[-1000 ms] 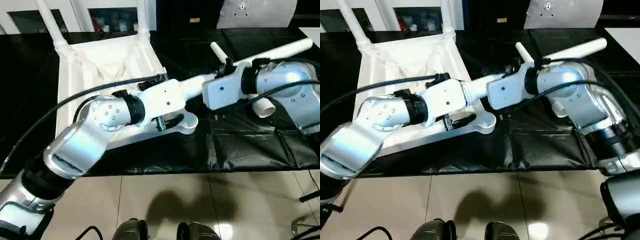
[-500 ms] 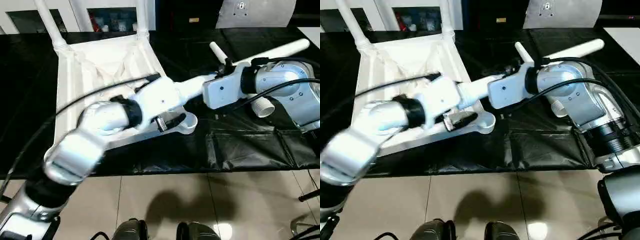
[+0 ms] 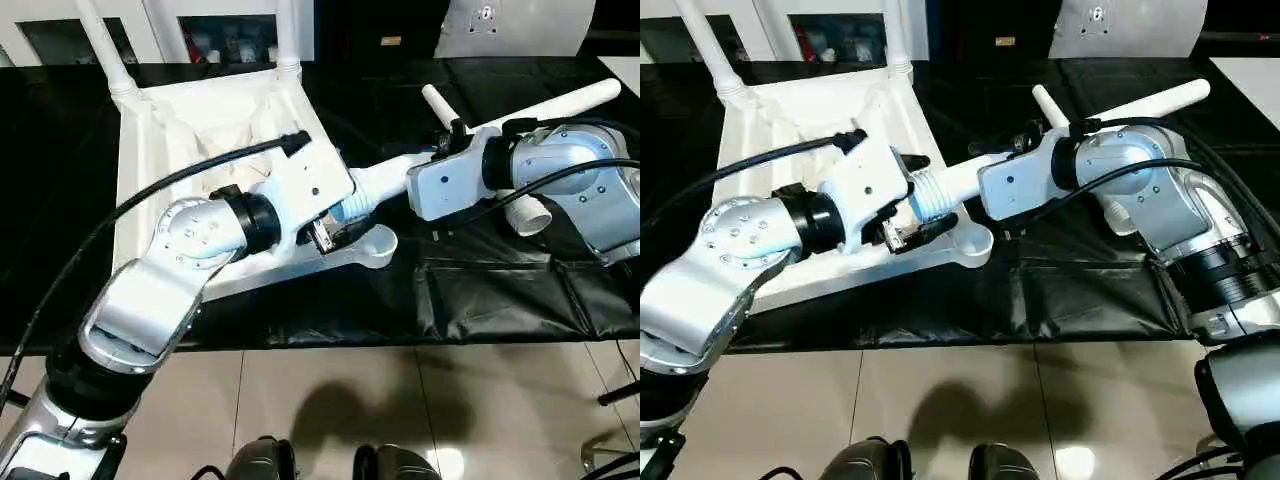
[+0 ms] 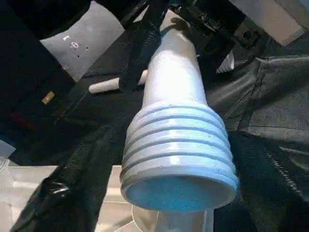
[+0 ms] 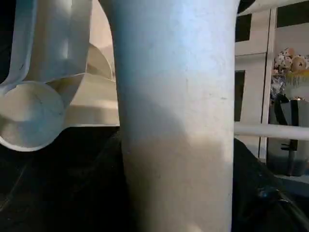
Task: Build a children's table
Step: Pick table leg
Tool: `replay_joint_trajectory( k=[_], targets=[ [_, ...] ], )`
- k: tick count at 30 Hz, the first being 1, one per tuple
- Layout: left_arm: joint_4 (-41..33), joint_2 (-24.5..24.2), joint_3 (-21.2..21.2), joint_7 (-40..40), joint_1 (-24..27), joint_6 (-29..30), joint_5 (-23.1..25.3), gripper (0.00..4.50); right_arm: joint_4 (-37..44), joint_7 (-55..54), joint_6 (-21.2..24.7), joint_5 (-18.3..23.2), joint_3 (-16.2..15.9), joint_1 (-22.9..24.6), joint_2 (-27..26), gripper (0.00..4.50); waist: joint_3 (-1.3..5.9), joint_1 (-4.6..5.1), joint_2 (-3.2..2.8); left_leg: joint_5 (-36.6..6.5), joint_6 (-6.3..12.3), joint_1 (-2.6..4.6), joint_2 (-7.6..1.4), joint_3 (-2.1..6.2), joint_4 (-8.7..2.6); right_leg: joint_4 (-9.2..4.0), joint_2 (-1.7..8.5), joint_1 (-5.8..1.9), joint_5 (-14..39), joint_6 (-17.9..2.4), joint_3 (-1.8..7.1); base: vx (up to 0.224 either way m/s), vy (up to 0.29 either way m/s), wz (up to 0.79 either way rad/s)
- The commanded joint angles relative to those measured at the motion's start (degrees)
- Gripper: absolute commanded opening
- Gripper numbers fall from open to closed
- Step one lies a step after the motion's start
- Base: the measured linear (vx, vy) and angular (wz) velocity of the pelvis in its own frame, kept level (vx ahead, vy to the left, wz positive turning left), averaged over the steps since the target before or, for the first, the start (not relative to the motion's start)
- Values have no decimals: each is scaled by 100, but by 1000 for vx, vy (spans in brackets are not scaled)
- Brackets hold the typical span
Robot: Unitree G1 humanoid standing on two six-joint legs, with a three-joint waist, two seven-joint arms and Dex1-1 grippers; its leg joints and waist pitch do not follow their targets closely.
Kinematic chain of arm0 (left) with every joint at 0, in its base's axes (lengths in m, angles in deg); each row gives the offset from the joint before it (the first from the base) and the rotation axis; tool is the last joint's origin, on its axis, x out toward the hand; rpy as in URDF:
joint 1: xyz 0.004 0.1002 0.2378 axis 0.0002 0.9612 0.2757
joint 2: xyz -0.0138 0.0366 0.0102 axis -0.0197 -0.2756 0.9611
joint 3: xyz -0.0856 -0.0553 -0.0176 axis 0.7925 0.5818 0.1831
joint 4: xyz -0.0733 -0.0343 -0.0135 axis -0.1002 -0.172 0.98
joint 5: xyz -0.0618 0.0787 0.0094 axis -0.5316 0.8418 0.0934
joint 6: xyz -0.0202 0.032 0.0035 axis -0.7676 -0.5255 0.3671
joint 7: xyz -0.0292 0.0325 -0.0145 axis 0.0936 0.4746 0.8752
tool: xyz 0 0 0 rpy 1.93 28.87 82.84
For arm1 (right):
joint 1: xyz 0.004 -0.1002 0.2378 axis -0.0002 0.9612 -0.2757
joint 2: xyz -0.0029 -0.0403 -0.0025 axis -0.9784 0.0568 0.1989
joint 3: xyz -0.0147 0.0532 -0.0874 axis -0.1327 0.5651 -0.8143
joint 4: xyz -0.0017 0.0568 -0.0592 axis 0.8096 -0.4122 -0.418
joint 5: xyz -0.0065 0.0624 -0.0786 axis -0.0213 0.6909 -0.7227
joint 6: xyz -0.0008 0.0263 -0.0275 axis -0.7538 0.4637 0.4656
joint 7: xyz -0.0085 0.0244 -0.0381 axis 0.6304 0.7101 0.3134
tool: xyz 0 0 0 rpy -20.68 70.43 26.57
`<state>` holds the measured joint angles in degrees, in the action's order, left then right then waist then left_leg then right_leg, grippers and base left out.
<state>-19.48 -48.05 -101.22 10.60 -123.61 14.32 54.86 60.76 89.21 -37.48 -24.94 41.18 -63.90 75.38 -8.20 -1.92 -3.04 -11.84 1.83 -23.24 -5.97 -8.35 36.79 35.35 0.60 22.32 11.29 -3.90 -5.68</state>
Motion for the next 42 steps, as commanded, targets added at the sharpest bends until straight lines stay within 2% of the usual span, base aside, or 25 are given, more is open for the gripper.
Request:
replay_joint_trajectory(
  k=[1,9,20,28,29,36,37,38,42],
  targets=[
    [37,-68,7,49,-26,42,83,353,88,36,-31,44,126,-35,13,185,566,-3,131,146,1271,61,-820,335,-297,-343,978,-389,404,-1122,502,0,0,0],
    [12,-82,-6,20,85,27,105,294,142,79,3,81,136,-27,-13,185,569,-5,135,175,1281,59,-822,336,-294,-329,976,-385,340,-1145,501,0,0,0],
    [132,-48,51,162,106,-8,196,290,178,111,47,117,151,-30,-49,185,559,-2,141,99,1240,58,-813,332,-291,-350,977,-383,503,-1113,502,0,0,0],
    [199,59,174,298,130,-90,204,290,177,240,216,392,234,34,-118,185,561,-3,137,107,1267,57,-820,335,-288,-341,984,-385,417,-1135,506,0,0,0],
    [210,67,180,305,129,-83,202,290,169,249,223,419,241,34,-127,219,557,-4,136,108,1266,54,-818,337,-289,-338,983,-386,417,-1133,506,0,0,0],
    [312,73,187,335,183,-161,241,290,0,198,252,456,309,41,-175,279,546,5,145,5,1210,50,-793,326,-282,-366,969,-378,642,-1088,500,0,0,0],
    [325,74,189,338,191,-174,246,290,-18,199,254,450,313,45,-177,301,541,8,140,-32,1191,56,-790,330,-285,-376,957,-366,732,-1059,493,0,0,0],
    [335,74,188,339,199,-183,251,290,-33,200,246,441,310,47,-173,301,540,10,141,-48,1180,59,-791,331,-288,-381,955,-364,774,-1051,493,0,0,0],
    [379,56,142,354,242,-207,271,290,-127,152,179,386,313,41,-168,334,547,3,127,-40,1160,62,-809,342,-292,-367,972,-364,689,-1087,498,0,0,0]
  ],
)
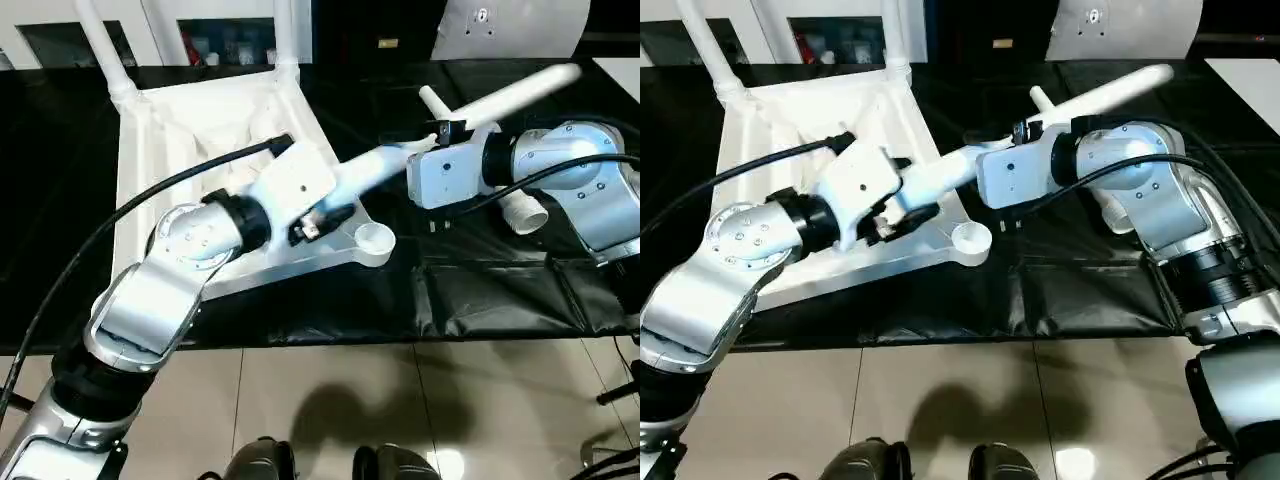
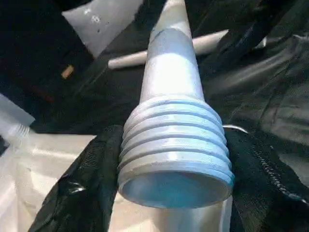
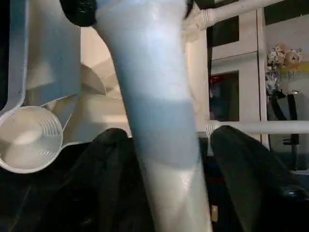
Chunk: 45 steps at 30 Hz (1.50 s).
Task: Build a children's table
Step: Pick table leg
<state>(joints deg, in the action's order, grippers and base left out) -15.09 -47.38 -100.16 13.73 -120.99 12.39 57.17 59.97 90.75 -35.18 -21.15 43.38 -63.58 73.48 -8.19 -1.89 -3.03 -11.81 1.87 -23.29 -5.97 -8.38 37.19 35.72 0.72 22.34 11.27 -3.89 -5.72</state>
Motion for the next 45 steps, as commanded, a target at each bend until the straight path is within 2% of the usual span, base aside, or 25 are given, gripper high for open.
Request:
replay_joint_trajectory(
  k=[1,9,10,11,12,13,14,15,16,18,19,20,21,22,23,25,26,27,28,29,32,33,35,38,45],
  targets=[
    [-46,-18,30,46,-9,-12,48,290,-58,-8,-58,5,96,6,25,334,547,-2,128,-33,1165,64,-810,344,-330,-399,969,-368,644,-1105,506,0,0,0],
    [215,37,109,271,58,-11,202,290,-80,3,-61,223,240,-11,9,410,540,-6,132,-94,1167,62,-802,339,-328,-405,972,-365,675,-1106,503,0,0,0],
    [249,54,139,328,79,-15,229,290,31,126,259,516,378,32,-40,422,539,5,165,-103,1178,62,-789,329,-325,-422,973,-376,709,-1096,509,0,0,0],
    [308,123,222,447,105,-30,240,290,103,74,441,688,532,55,-81,422,536,-4,154,-101,1172,60,-799,339,-326,-413,986,-382,720,-1097,515,0,0,0],
    [418,200,327,617,158,-124,276,290,275,41,949,1111,848,149,-168,440,530,5,161,-64,1186,53,-799,343,-330,-422,968,-386,722,-1069,507,0,0,0],
    [444,219,361,671,180,-158,286,290,354,-130,1140,1249,1029,214,-235,446,540,-9,122,-33,1207,60,-815,359,-327,-417,970,-378,685,-1041,507,0,0,0],
    [444,219,361,671,180,-158,286,290,354,-130,1140,1249,1029,214,-235,449,541,-3,124,-23,1215,66,-829,363,-336,-421,964,-367,673,-1023,508,0,0,0],
    [516,288,434,794,234,-267,291,290,473,-393,1520,1573,1354,314,-395,449,536,-3,108,-55,1198,77,-836,373,-346,-410,959,-341,649,-1032,496,0,0,0],
    [520,293,439,802,237,-274,291,290,479,-407,1544,1595,1374,320,-406,450,536,-3,108,-55,1198,77,-836,373,-346,-410,959,-341,649,-1032,496,0,0,0],
    [609,406,551,955,298,-438,264,290,669,-687,2109,2115,1787,483,-641,450,532,-4,106,-36,1172,73,-825,366,-353,-440,984,-361,587,-1030,520,0,0,0],
    [649,462,604,1006,322,-524,230,290,799,-888,2475,2423,2036,592,-802,450,558,-13,90,-35,1126,81,-830,382,-354,-401,968,-358,554,-1060,493,0,0,0],
    [649,462,604,1006,322,-524,230,290,799,-888,2475,2423,2036,592,-802,450,542,-7,93,-28,1143,84,-837,382,-367,-427,972,-354,536,-1040,507,0,0,0],
    [733,607,750,1166,367,-601,174,290,1049,-1318,3045,2863,2423,828,-1069,450,530,-7,71,-28,1098,92,-859,394,-377,-418,982,-340,497,-1046,518,0,0,0],
    [733,607,750,1166,367,-601,174,290,1049,-1318,3045,2863,2423,828,-1069,450,530,-7,71,-28,1098,92,-859,394,-377,-418,982,-340,497,-1046,518,0,0,0],
    [768,651,791,1200,387,-648,150,290,1200,-1500,3365,3093,2605,953,-1221,450,547,-14,57,-54,1040,91,-848,401,-377,-396,981,-344,444,-1075,494,0,0,0],
    [792,800,918,1288,440,-674,46,290,1409,-1966,3696,3431,2897,1166,-1563,450,522,7,72,-112,962,90,-847,377,-403,-422,1003,-334,466,-1062,524,0,0,0],
    [796,1028,1103,1390,521,-728,-130,290,1758,-2391,4256,3995,3137,1502,-1978,450,519,12,78,-82,954,87,-833,381,-402,-427,1017,-353,445,-1068,529,0,0,0],
    [761,1155,1205,1426,573,-712,-248,290,1933,-2582,4626,4254,3198,1672,-2171,450,515,-15,19,-114,912,86,-845,398,-407,-431,1028,-344,473,-1055,518,0,0,0],
    [757,1165,1213,1428,578,-711,-257,290,1949,-2597,4662,4275,3203,1686,-2187,450,542,-6,44,-60,897,94,-854,413,-418,-411,1001,-343,391,-1064,507,0,0,0],
    [739,1228,1260,1439,606,-711,-315,290,2068,-2681,4925,4401,3231,1769,-2280,450,532,-2,46,-96,862,103,-850,410,-429,-427,995,-334,425,-1057,510,0,0,0],
    [615,1547,1450,1431,746,-759,-689,290,2383,-2695,5550,5226,3212,2040,-2575,450,488,-12,45,-325,734,81,-819,378,-427,-493,1040,-355,722,-1011,531,0,0,0],
    [589,1615,1482,1416,779,-790,-784,290,2465,-2723,5739,5398,3237,2092,-2642,450,497,-10,41,-302,695,87,-824,396,-438,-478,1015,-351,749,-974,519,0,0,0],
    [562,1690,1524,1410,823,-780,-887,290,2504,-2792,5903,5515,3274,2127,-2713,450,481,-2,53,-346,676,99,-839,397,-458,-480,991,-314,802,-933,515,0,0,0],
    [496,1903,1691,1287,946,-883,-1202,290,2584,-2770,6377,5883,3401,2230,-2816,450,449,-3,66,-451,566,92,-806,372,-463,-509,1026,-325,982,-910,538,0,0,0],
    [390,1958,1669,1027,1048,-974,-1481,290,2400,-2653,6650,6199,3510,2161,-2701,450,455,-11,52,-393,505,118,-837,367,-506,-497,1019,-306,854,-859,520,0,0,0]
  ],
)
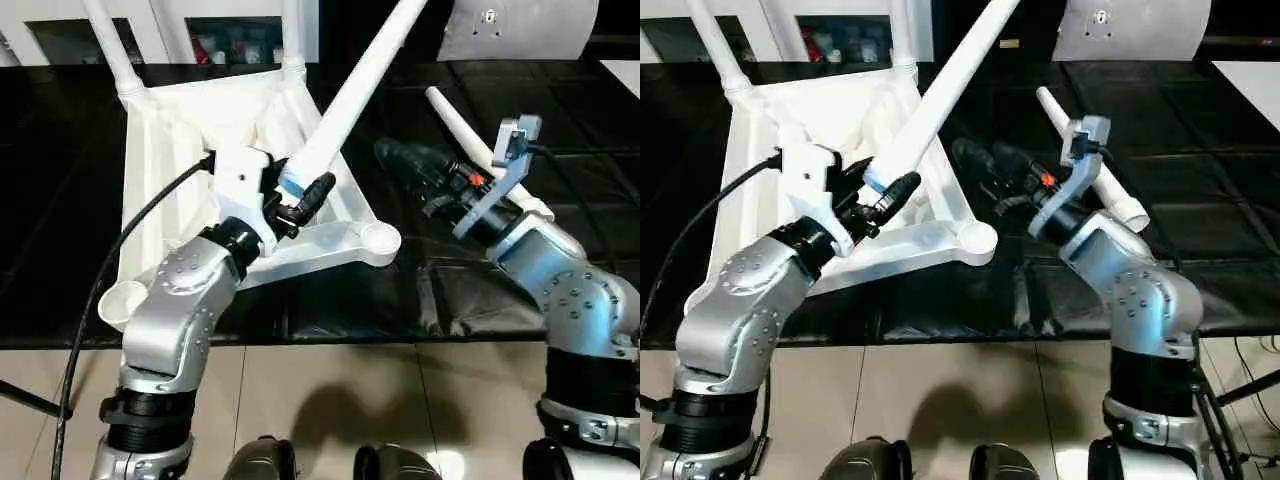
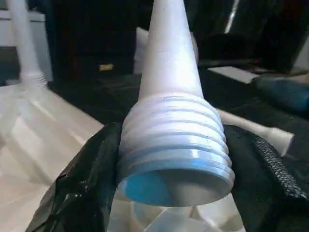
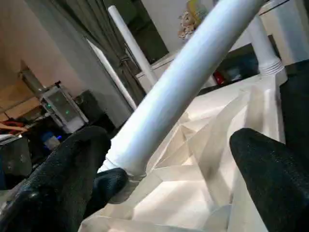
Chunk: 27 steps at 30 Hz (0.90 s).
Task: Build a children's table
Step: Pick table leg
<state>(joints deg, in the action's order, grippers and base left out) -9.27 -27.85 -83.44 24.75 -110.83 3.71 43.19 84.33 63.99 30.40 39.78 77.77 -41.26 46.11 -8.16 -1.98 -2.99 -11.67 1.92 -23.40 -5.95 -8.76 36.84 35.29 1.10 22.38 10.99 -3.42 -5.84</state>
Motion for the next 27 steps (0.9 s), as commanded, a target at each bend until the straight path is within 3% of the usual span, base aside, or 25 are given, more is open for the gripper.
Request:
replay_joint_trajectory(
  k=[1,4,8,9,11,14,19,21,25,27],
  targets=[
    [-212,0,-27,-91,52,-115,-88,290,-49,10,119,149,77,-88,57,450,452,-2,48,-407,500,129,-839,405,-472,-453,981,-309,882,-906,532,0,0,0],
    [-303,-6,-171,-139,132,-229,-71,290,-175,31,251,268,132,-223,79,450,449,3,70,-341,530,112,-818,381,-464,-460,996,-325,819,-934,536,0,0,0],
    [-308,-87,-385,-103,172,-629,265,290,-343,-68,317,356,188,-417,1,450,437,2,71,-390,537,120,-824,380,-478,-481,978,-312,977,-876,535,0,0,0],
    [-262,-185,-516,-50,194,-891,555,290,-394,-192,361,426,223,-508,-72,450,431,7,80,-413,541,124,-832,388,-492,-494,970,-305,1024,-832,533,0,0,0],
    [-262,-185,-516,-50,194,-891,555,290,-394,-192,361,426,223,-508,-72,450,439,13,71,-396,517,132,-828,380,-488,-477,972,-304,1004,-823,530,0,0,0],
    [-68,-358,-718,242,206,-1505,1239,290,-403,-541,511,599,229,-654,-338,450,445,19,68,-333,514,124,-828,383,-491,-470,976,-309,881,-840,534,0,0,0],
    [7,-556,-977,317,204,-1954,1704,290,-502,-994,619,705,290,-722,-667,450,451,36,52,-320,441,140,-845,386,-514,-452,973,-286,812,-828,536,0,0,0],
    [128,-772,-1263,379,194,-2343,2205,290,-653,-1308,587,912,455,-781,-968,423,455,48,35,-350,397,146,-848,384,-528,-434,980,-278,700,-858,542,0,0,0],
    [216,-846,-1397,465,208,-2507,2484,290,-725,-1413,537,946,479,-817,-1098,389,466,35,14,-294,257,157,-871,378,-545,-383,975,-267,418,-905,536,0,0,0],
    [328,-993,-1558,691,203,-2833,3041,290,-719,-1547,586,964,428,-805,-1285,368,465,56,24,-372,234,136,-849,367,-551,-380,1000,-286,333,-927,551,0,0,0]
  ],
)
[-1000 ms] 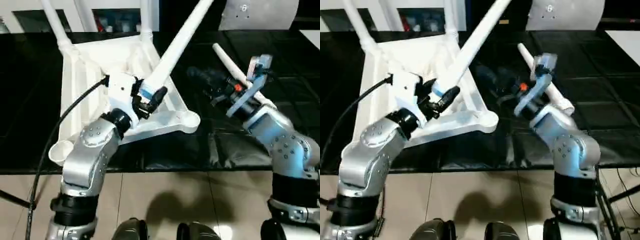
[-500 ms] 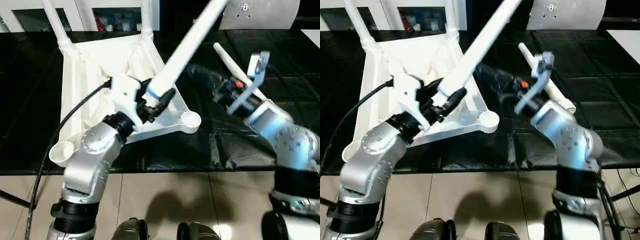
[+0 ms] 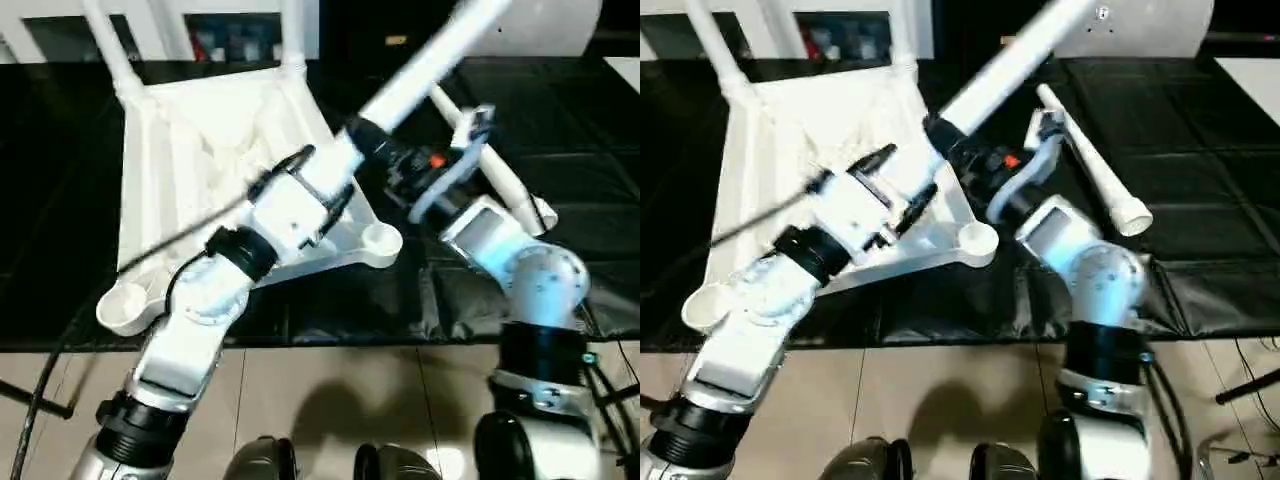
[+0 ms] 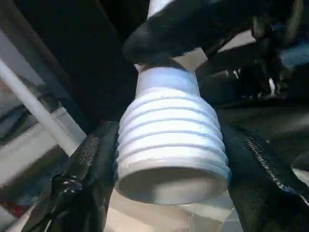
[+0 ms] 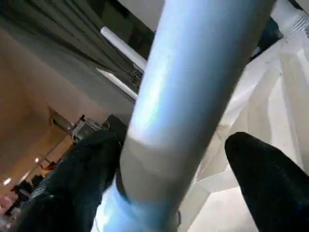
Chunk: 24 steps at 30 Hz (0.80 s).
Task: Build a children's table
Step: Pick table leg
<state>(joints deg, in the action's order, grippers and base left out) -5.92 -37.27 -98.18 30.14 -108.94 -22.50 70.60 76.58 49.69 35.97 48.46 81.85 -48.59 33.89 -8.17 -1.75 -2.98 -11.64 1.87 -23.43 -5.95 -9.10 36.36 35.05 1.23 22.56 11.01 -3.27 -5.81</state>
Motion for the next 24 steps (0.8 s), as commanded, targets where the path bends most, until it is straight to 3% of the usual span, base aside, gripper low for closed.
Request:
replay_joint_trajectory(
  k=[1,9,17,24],
  targets=[
    [-4,-85,-112,214,0,-259,422,290,38,-158,36,110,21,-73,-100,368,471,31,28,-383,219,144,-844,396,-497,-356,997,-308,348,-947,549,0,0,0],
    [134,-286,-235,537,-38,-397,1171,290,-32,-449,-12,291,84,-150,-389,285,471,30,19,-387,146,152,-854,395,-510,-361,984,-287,447,-923,549,0,0,0],
    [211,-290,-257,637,-18,-449,1446,290,-55,-595,-112,332,96,-197,-583,217,496,27,16,-374,103,145,-850,388,-506,-345,990,-283,372,-956,550,0,0,0],
    [226,-277,-291,675,-5,-510,1624,290,-119,-646,-186,329,100,-257,-629,203,487,22,20,-398,114,131,-839,382,-505,-353,995,-282,425,-958,554,0,0,0]
  ],
)
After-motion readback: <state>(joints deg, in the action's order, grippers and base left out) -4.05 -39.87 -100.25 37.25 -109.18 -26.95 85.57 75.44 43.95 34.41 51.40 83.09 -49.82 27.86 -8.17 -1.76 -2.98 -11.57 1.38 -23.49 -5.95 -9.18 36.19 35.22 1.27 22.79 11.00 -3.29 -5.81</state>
